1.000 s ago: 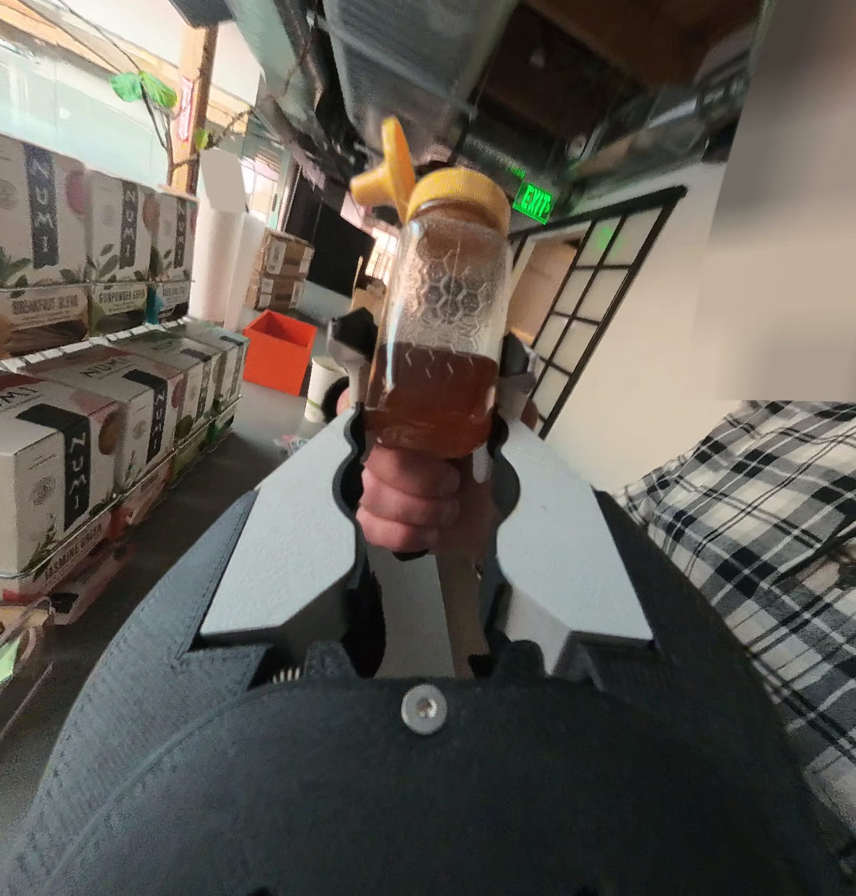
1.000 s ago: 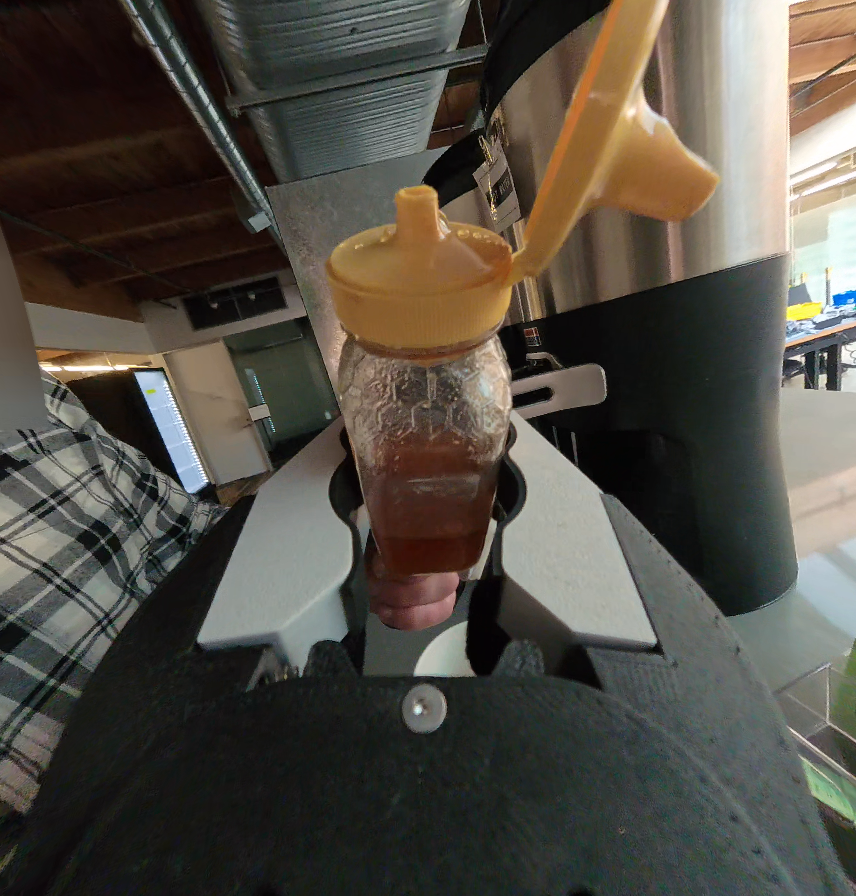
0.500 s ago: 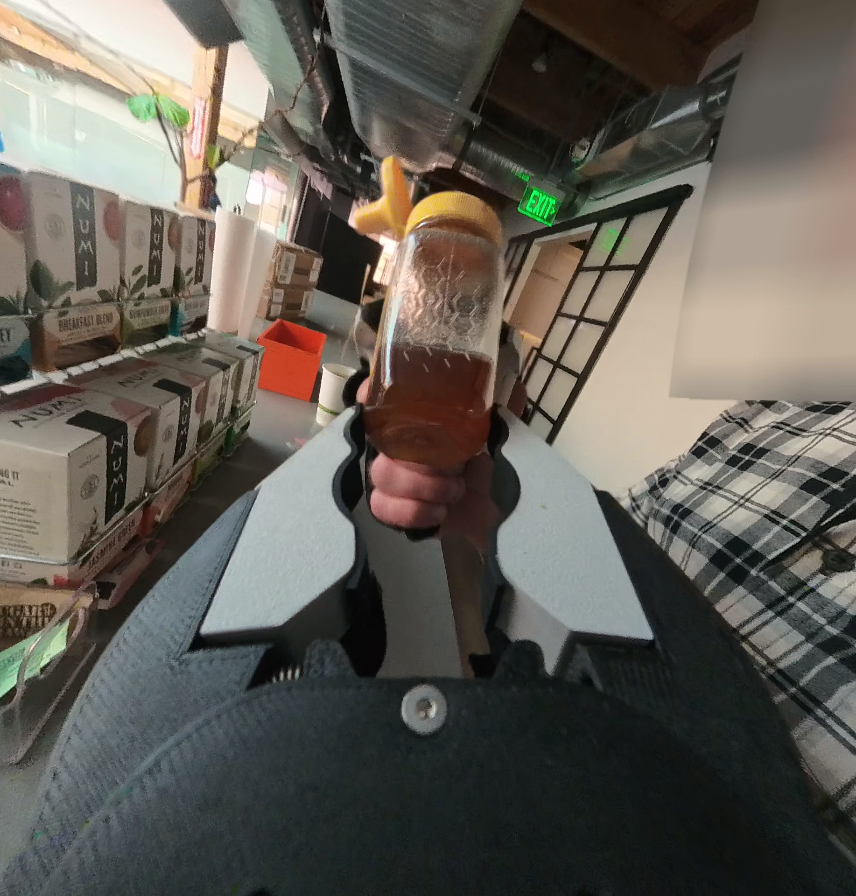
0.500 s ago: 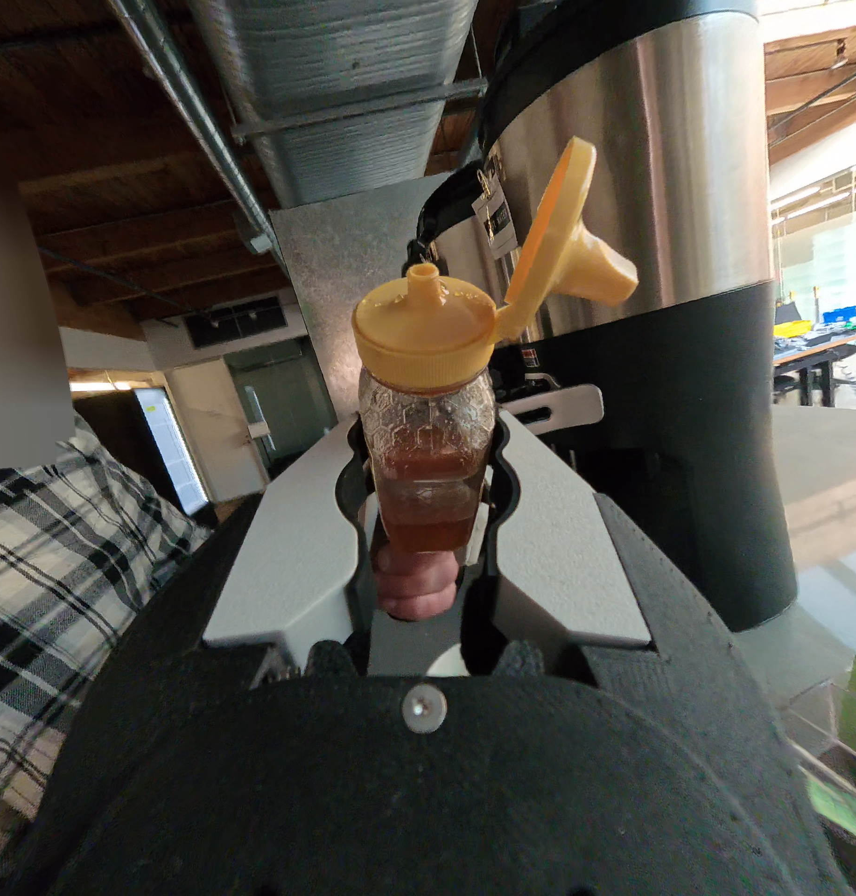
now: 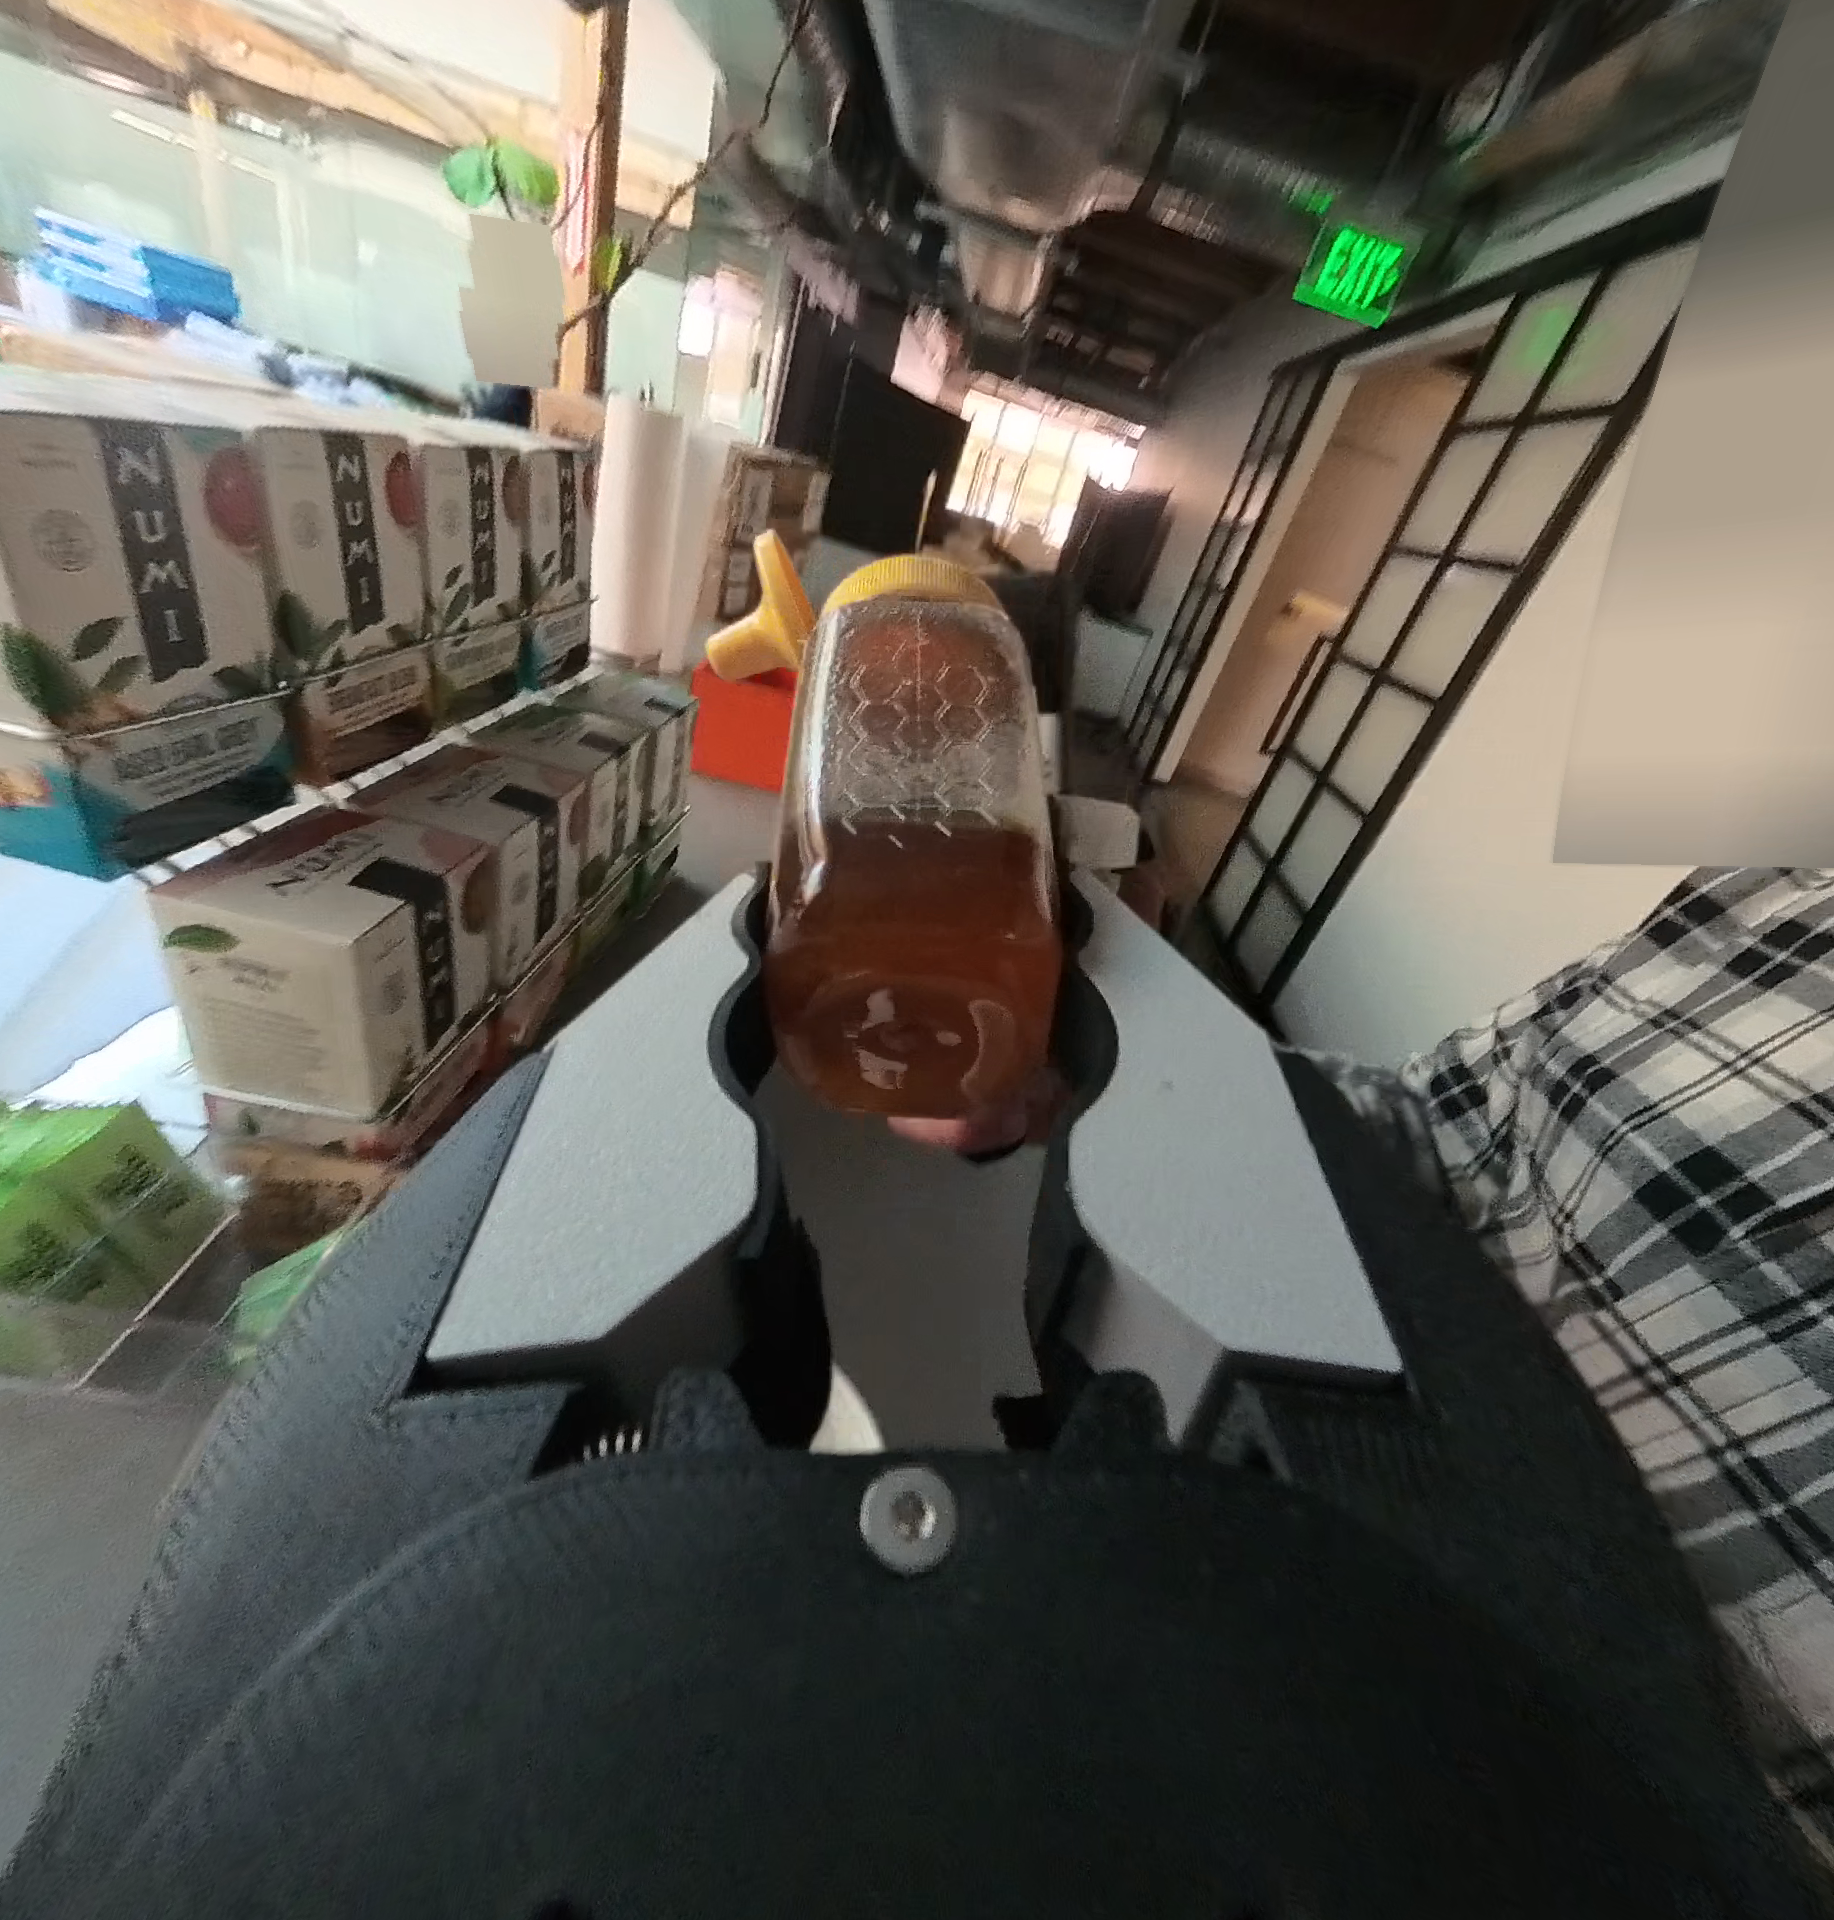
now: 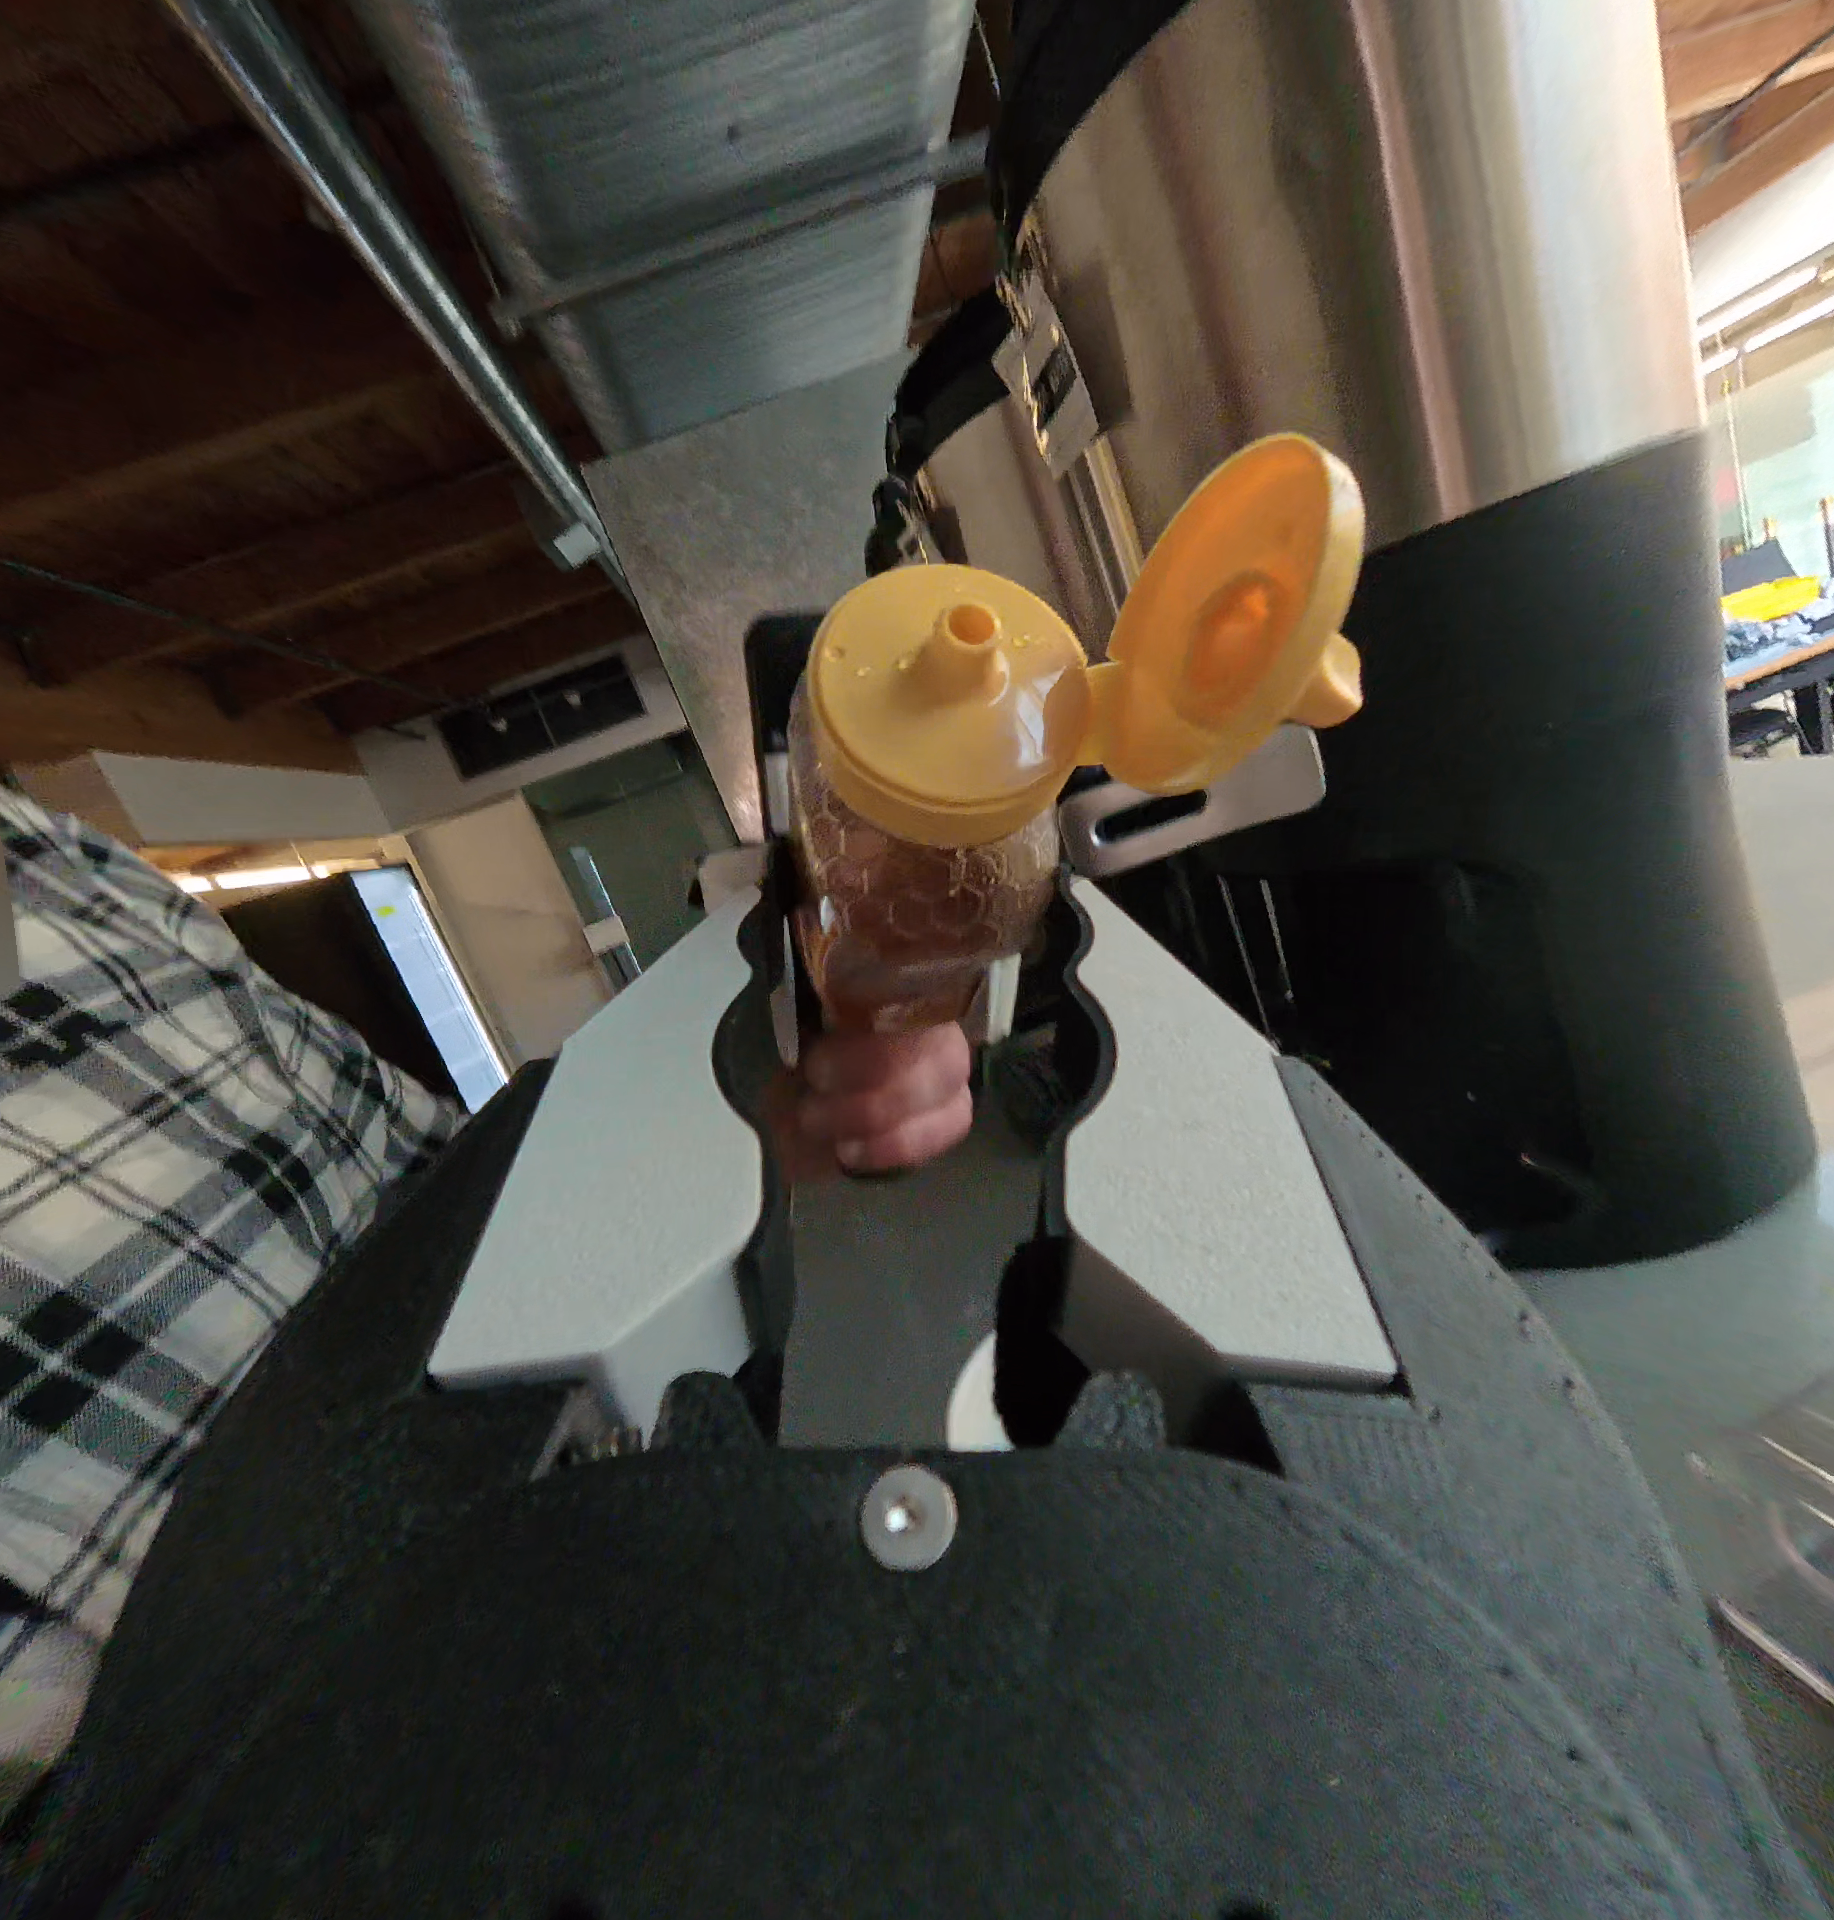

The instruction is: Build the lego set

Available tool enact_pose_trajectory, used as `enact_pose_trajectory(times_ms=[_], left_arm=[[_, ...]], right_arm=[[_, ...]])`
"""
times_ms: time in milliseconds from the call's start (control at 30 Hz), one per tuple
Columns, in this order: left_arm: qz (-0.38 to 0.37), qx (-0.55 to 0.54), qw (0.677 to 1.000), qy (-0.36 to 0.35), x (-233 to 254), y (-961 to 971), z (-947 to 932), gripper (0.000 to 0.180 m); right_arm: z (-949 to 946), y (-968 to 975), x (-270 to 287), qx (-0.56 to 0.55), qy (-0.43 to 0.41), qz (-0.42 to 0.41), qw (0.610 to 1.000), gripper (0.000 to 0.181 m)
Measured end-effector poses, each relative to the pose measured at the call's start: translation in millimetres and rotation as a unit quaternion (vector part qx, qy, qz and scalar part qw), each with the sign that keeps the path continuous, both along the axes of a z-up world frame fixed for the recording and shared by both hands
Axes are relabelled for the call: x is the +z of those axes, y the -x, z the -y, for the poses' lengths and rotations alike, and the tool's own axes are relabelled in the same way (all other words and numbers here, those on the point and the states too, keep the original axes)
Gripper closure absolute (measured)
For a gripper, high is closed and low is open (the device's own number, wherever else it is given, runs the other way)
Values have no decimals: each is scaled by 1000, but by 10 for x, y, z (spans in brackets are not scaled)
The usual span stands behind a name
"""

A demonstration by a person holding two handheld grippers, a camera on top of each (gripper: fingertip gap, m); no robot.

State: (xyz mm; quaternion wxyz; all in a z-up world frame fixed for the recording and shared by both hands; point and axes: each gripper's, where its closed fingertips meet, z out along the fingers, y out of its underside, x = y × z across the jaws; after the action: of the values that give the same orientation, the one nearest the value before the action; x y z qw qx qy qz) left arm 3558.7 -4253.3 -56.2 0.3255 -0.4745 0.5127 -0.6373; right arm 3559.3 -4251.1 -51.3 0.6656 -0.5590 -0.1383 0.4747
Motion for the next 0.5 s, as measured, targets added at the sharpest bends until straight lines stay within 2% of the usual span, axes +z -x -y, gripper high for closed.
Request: enact_pose_trajectory(times_ms=[100, 167, 233, 333, 400, 500], left_arm=[[-33, 8, 999, -16, 7, 48, -63, 130], [-71, 12, 997, -37, -29, 70, -107, 130], [-118, 13, 991, -63, -86, 100, -126, 130], [-184, 4, 976, -113, -162, 155, -120, 130], [-225, 3, 959, -172, -219, 183, -139, 131], [-275, -3, 929, -248, -244, 198, -162, 131]], right_arm=[[81, -62, -161, -9, 23, 51, 998, 131], [173, -101, -310, -25, 35, 125, 991, 137], [286, -140, -340, -64, 16, 220, 973, 143], [381, -167, -142, -122, -30, 329, 936, 139], [367, -160, 31, -129, -54, 362, 922, 132], [242, -125, 135, -85, -44, 393, 914, 127]])
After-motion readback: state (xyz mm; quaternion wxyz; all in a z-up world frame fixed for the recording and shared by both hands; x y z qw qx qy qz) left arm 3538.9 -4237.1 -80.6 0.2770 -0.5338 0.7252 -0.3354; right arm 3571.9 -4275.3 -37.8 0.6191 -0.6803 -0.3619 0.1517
